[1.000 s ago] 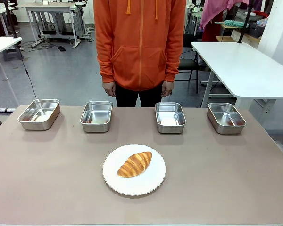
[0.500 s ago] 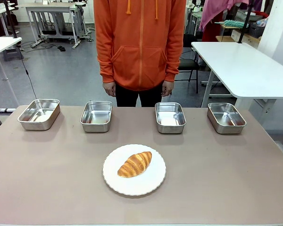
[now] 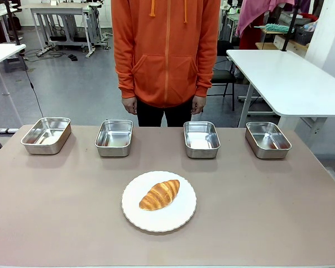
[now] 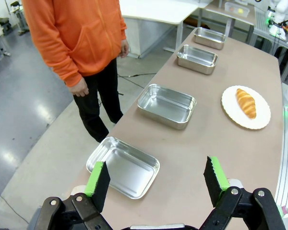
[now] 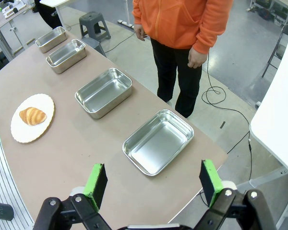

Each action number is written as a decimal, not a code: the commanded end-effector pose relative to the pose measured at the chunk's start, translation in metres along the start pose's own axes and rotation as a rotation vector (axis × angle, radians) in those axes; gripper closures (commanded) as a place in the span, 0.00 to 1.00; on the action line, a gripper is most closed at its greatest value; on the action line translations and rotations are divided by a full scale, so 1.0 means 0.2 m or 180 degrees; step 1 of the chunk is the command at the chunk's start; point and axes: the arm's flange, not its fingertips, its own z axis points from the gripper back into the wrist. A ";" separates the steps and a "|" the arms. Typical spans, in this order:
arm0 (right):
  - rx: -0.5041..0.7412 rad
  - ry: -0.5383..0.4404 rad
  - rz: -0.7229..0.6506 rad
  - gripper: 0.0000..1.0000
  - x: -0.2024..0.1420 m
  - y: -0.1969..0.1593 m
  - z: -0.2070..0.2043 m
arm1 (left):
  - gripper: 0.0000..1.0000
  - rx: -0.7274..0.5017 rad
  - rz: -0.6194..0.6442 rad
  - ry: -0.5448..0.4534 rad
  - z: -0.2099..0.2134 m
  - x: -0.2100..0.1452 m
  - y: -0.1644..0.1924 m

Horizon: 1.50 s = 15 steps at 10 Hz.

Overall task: Place the bread in the container.
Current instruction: Place the Butter Roll into the Airtight Container indicated by the human.

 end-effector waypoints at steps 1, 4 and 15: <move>0.0018 -0.0088 0.0044 0.00 0.00 -0.01 -0.01 | 0.00 -0.0026 -0.0028 -0.0021 0.01 0.00 0.00; 0.0018 -0.0088 0.0044 0.00 0.00 -0.01 -0.01 | 0.00 -0.0026 -0.0028 -0.0021 0.01 0.00 0.00; 0.0018 -0.0088 0.0044 0.00 0.00 -0.01 -0.01 | 0.00 -0.0026 -0.0028 -0.0021 0.01 0.00 0.00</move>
